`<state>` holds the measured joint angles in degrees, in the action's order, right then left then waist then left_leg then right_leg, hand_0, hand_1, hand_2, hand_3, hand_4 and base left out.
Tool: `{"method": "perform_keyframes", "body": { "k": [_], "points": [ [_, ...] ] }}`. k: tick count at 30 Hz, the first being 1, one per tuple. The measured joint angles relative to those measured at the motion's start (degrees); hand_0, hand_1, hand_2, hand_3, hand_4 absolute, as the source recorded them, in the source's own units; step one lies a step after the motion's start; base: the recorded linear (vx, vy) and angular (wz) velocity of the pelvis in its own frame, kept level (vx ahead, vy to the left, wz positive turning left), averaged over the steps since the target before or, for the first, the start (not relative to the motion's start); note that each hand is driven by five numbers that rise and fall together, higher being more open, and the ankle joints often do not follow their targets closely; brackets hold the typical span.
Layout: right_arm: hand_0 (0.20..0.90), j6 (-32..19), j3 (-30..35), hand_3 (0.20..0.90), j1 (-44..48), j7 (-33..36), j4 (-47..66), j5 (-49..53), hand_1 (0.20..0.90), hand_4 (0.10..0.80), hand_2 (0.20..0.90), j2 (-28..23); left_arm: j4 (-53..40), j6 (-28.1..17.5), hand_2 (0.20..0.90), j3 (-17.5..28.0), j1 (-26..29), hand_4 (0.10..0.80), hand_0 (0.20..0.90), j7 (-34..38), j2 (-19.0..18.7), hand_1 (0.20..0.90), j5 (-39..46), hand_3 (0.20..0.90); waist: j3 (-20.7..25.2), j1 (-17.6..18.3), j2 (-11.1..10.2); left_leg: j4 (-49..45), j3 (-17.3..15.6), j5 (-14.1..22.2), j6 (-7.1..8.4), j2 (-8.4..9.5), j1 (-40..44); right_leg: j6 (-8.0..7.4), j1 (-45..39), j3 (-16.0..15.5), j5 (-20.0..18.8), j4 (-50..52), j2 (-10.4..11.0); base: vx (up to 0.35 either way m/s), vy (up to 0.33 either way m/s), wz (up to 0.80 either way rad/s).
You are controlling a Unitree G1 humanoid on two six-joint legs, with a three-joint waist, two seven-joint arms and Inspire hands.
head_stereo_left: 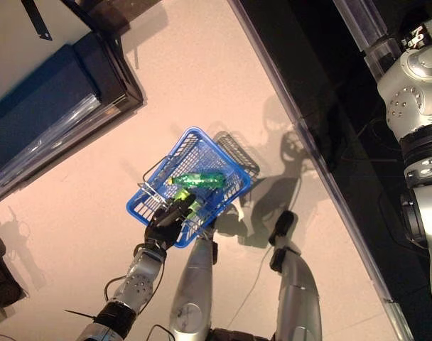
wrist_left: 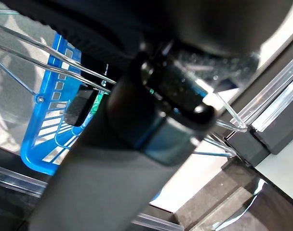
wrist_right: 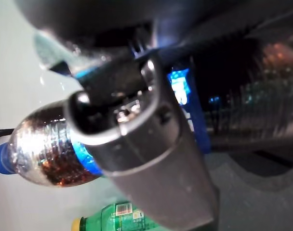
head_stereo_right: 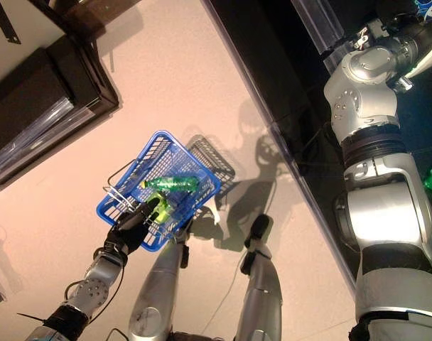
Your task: Pick up the drink and place into the basket.
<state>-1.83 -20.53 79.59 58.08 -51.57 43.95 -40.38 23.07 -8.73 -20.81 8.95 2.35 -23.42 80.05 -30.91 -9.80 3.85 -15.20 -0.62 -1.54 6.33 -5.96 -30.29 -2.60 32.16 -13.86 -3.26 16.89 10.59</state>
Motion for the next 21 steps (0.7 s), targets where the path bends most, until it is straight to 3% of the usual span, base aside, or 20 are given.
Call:
{"method": "perform_keyframes", "body": {
  "k": [21],
  "points": [
    [0.3,-0.8,0.2,0.2,-1.2,-4.0,2.8,-1.3,0.3,0.1,0.3,-0.6,0.0,0.8,0.3,0.1,-0.4,0.1,0.3,-1.7,-0.6,0.3,0.3,0.2,0.0,-0.4,0.0,-3.4,0.2,0.6,-0.34,0.55,-0.3,0.12,-0.1,0.1,0.1,2.7,0.8,-0.044,-0.008,0.0]
  ]
}}
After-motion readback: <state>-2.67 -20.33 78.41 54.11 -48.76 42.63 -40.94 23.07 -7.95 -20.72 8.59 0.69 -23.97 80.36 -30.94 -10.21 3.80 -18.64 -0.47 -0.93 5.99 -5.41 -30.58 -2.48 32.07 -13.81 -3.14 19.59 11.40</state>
